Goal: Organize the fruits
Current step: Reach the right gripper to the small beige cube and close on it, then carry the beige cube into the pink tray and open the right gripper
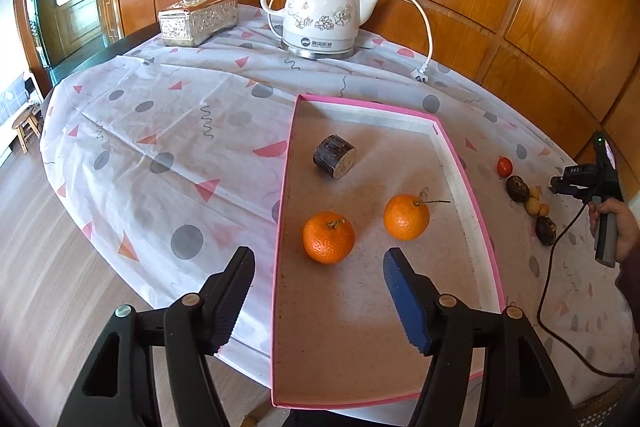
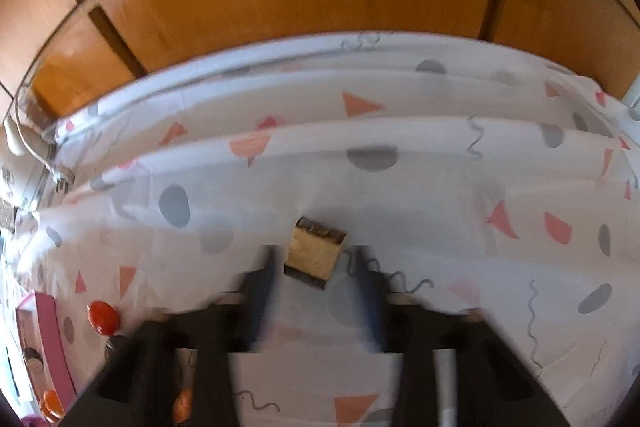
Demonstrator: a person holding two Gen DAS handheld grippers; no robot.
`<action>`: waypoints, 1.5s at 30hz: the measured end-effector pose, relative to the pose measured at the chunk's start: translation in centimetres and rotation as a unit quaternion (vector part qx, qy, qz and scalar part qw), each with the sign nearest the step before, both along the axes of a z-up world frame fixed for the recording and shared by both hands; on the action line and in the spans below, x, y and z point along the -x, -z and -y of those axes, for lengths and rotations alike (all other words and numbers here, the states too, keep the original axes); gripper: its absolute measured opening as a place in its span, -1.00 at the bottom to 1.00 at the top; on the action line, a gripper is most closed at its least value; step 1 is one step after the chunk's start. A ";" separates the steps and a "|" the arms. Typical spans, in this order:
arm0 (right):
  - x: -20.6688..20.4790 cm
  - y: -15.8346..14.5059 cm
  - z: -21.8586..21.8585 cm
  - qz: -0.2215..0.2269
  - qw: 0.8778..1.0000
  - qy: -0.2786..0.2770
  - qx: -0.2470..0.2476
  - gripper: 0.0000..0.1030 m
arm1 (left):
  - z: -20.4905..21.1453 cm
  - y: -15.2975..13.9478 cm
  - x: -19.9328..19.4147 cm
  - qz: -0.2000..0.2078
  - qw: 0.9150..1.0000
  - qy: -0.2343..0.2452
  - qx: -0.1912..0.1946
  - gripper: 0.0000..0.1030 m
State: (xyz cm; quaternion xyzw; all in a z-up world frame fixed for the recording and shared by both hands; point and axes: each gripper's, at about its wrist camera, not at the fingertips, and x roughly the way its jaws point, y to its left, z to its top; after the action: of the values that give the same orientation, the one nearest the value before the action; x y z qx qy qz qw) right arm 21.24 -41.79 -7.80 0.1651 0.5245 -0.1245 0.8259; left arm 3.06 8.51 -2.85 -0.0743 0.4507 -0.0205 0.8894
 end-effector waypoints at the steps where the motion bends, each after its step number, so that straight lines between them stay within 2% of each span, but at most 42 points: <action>1: 0.1 -0.1 -0.3 0.002 1.000 -0.004 0.008 -0.49 | 0.1 0.0 0.0 0.000 1.000 0.000 0.000 0.31; 6: 1.3 -0.3 -1.4 0.003 0.999 -0.042 0.027 -0.51 | 0.2 -0.1 0.0 0.003 1.000 -0.004 0.003 0.31; 13: 5.1 -0.3 -2.3 0.007 0.997 -0.078 0.028 -0.51 | 0.1 -0.3 0.4 0.006 1.000 -0.008 0.010 0.31; 22: 9.2 -1.5 -3.4 0.026 0.994 -0.105 0.014 -0.51 | 0.6 -0.8 0.8 0.013 1.000 -0.002 0.015 0.39; 33: 12.6 -3.0 -7.1 0.054 0.987 -0.151 0.005 -0.51 | 0.6 -1.2 1.3 0.020 1.000 -0.002 0.022 0.43; 39: 14.1 -3.4 -9.6 0.066 0.981 -0.180 -0.008 -0.51 | 0.6 -1.2 1.4 0.023 0.999 -0.005 0.024 0.47; 45: 15.0 -4.5 -13.5 0.083 0.970 -0.228 -0.026 -0.51 | 0.1 -1.2 1.5 0.025 0.999 -0.012 0.028 0.47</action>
State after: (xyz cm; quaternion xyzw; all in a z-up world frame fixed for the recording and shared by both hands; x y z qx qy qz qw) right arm 6.20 -28.25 -3.25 0.0720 0.4810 0.0950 0.8686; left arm 1.51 8.38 -1.61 -0.1041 0.4267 -0.0243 0.8981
